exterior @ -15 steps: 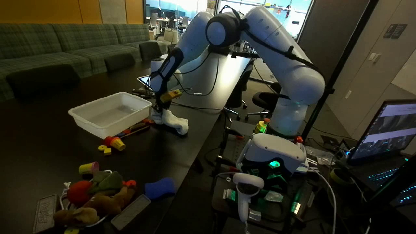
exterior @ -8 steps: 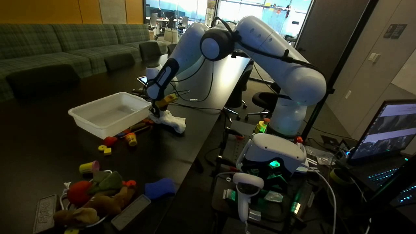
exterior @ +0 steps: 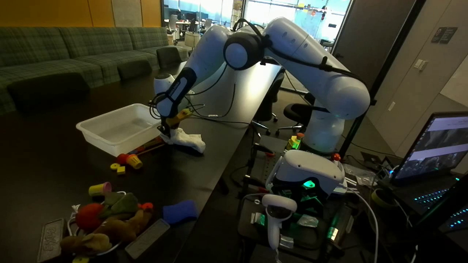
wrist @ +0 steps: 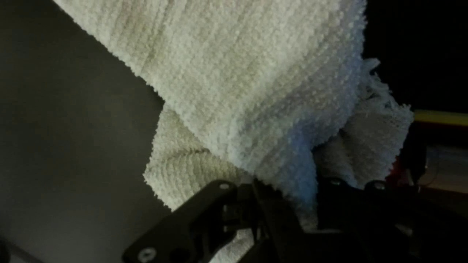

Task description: Use the towel to slide all the objects on the table to the left.

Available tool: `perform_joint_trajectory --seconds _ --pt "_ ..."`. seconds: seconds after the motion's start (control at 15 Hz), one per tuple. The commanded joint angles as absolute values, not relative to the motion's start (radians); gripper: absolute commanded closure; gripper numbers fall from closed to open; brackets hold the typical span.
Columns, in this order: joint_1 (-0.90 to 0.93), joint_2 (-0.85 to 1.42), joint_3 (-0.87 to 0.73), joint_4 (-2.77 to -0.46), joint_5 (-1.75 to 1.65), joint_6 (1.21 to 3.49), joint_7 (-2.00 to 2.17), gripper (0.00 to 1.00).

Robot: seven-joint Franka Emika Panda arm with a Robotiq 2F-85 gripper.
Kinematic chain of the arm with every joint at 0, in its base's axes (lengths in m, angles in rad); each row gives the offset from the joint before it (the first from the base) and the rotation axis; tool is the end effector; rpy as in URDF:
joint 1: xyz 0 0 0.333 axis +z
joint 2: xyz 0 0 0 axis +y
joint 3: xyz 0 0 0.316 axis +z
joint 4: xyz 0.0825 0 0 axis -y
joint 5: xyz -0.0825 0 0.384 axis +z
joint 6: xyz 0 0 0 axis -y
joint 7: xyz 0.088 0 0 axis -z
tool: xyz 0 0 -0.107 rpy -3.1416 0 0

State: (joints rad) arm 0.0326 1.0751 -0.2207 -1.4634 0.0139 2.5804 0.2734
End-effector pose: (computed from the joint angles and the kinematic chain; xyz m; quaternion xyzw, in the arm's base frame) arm 0.6924 -0.1069 0.0507 0.9798 -0.1751 0.0357 0.0898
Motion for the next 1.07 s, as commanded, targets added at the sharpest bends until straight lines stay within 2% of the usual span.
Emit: perform_joint_trajectory --seconds 0.0,1.0 --pt "0.072 1.095 -0.179 -1.464 0.002 2.610 0.285 0.84" --pt "0.332 1.145 -0.086 -1.346 -0.007 2.611 0.354 0.84"
